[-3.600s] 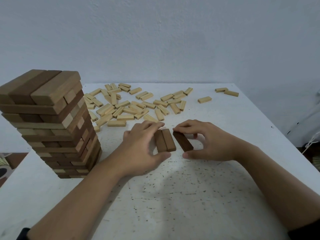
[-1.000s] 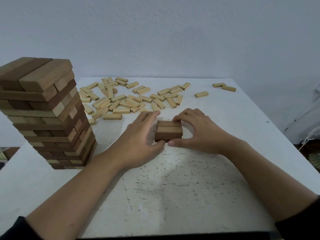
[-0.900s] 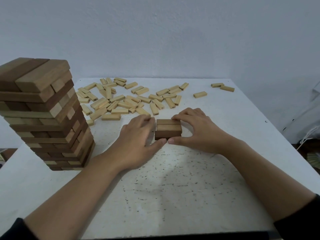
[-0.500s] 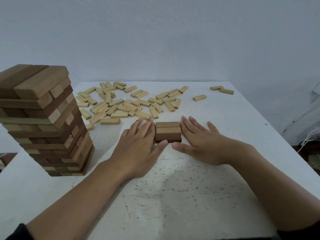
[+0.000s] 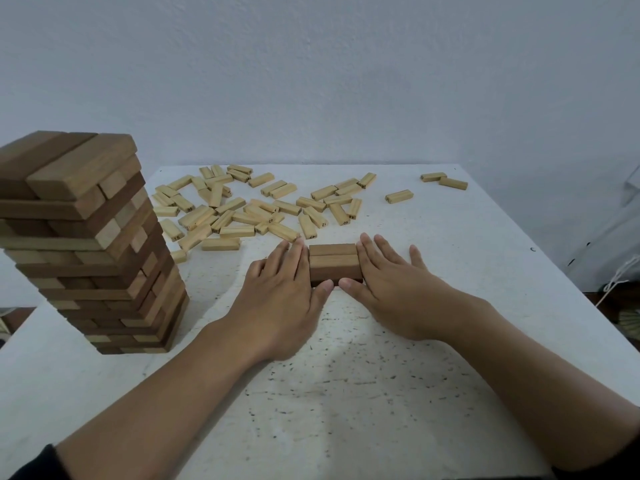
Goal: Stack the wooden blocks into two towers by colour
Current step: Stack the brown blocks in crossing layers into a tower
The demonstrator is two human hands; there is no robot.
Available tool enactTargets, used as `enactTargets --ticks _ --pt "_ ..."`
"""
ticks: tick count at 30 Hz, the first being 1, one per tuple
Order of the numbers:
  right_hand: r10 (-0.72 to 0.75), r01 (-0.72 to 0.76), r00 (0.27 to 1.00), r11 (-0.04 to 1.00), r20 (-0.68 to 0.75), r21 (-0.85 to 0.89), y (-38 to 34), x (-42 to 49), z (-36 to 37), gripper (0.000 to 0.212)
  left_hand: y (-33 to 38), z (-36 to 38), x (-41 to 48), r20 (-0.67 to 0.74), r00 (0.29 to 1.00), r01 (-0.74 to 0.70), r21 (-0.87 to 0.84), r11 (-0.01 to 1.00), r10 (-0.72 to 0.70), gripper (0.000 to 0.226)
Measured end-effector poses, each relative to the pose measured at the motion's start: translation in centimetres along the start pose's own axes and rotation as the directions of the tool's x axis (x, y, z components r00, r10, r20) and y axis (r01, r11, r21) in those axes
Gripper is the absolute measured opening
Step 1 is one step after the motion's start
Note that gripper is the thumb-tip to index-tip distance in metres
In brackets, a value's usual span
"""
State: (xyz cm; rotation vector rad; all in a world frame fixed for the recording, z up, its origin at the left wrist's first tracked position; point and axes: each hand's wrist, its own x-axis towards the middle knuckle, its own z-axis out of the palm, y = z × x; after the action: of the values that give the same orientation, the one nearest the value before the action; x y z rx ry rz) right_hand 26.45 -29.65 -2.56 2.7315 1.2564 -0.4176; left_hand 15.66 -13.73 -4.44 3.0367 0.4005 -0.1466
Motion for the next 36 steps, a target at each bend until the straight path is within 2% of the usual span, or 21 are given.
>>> enactTargets --ticks 6,13,16,19,23,28,36 --pt "-0.014 0.014 1.000 1.000 -0.021 0.010 0.3 0.0 0.1 0.080 -0.1 0.0 0.0 -0.011 1.000 -0.007 -0.012 1.000 0.006 0.079" --pt "-0.049 0.051 0.997 0.998 -0.051 0.027 1.4 0.3 0.0 0.089 -1.0 -0.6 0.0 -0.051 0.998 -0.049 -0.112 0.993 0.043 0.087" --pt "-0.062 0.066 0.997 0.996 -0.053 0.063 1.9 0.0 -0.9 0.096 -1.2 -1.0 -0.1 -0.074 0.996 -0.065 -0.205 0.977 0.051 0.085" --pt "-0.037 0.060 0.991 0.982 -0.129 0.180 2.5 -0.2 -1.7 0.099 -1.4 -1.2 -0.2 -0.121 0.991 -0.099 -0.352 0.931 0.059 0.085" --pt "-0.069 0.137 0.972 0.943 -0.225 0.302 2.7 0.4 -1.4 0.099 -1.8 -1.3 0.2 -0.189 0.981 -0.142 -0.502 0.853 0.052 0.095" --pt "-0.049 0.157 0.957 0.916 -0.285 0.370 3.3 1.2 -1.1 0.098 -1.9 -1.0 0.6 -0.187 0.978 -0.178 -0.506 0.844 0.093 0.096" --pt "-0.065 0.188 0.948 0.903 -0.311 0.385 3.6 1.7 -0.7 0.081 -2.0 -0.8 0.7 -0.165 0.981 -0.177 -0.525 0.833 0.104 0.085"
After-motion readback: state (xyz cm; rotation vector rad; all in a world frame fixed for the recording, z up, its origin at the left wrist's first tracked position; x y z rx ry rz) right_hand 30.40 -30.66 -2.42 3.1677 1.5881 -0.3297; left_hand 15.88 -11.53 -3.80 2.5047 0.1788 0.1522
